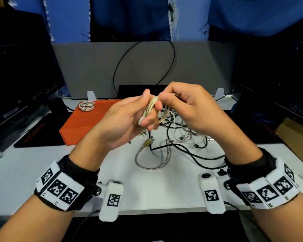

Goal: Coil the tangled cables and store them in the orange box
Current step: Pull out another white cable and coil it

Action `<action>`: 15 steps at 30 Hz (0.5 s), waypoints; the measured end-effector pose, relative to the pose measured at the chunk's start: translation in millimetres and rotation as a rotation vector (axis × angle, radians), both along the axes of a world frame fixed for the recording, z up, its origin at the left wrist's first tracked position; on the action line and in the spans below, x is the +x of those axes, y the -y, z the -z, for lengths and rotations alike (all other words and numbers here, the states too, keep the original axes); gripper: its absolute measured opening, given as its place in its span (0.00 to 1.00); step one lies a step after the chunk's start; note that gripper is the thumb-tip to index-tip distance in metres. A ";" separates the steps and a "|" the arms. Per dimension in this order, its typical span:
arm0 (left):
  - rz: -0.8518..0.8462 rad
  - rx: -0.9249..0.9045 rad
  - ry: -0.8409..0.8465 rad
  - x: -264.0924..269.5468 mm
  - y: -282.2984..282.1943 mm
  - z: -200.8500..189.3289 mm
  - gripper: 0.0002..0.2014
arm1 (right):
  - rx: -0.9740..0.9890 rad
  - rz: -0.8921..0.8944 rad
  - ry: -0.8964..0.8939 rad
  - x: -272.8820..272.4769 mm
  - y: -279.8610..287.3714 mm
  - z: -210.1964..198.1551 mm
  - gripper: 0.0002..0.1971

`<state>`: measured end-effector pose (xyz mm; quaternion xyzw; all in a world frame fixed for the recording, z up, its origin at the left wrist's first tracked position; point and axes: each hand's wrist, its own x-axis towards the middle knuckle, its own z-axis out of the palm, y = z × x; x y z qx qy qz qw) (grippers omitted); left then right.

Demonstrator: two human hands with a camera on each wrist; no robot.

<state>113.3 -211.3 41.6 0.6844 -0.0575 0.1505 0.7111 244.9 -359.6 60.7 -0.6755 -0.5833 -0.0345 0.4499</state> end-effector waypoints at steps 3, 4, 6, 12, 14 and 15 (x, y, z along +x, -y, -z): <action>0.000 -0.010 0.008 1.2 -1.3 2.4 0.16 | -0.031 -0.103 -0.094 3.5 -1.1 1.0 0.12; 0.009 -0.053 0.022 1.6 -0.5 2.3 0.15 | -0.021 -0.150 -0.156 5.9 -2.4 2.6 0.12; 0.025 -0.168 0.069 2.5 0.1 1.8 0.14 | -0.012 -0.202 -0.278 12.5 -4.9 6.1 0.12; -0.170 -0.367 0.187 10.8 -3.8 2.0 0.11 | -0.261 0.027 0.035 12.0 -18.8 23.9 0.21; -0.273 -0.246 0.204 12.9 -7.0 4.4 0.14 | -0.365 0.031 0.177 0.8 -23.2 29.5 0.16; -0.362 -0.061 0.198 13.3 -9.0 5.7 0.15 | -0.391 0.022 0.215 -3.3 -22.9 30.2 0.12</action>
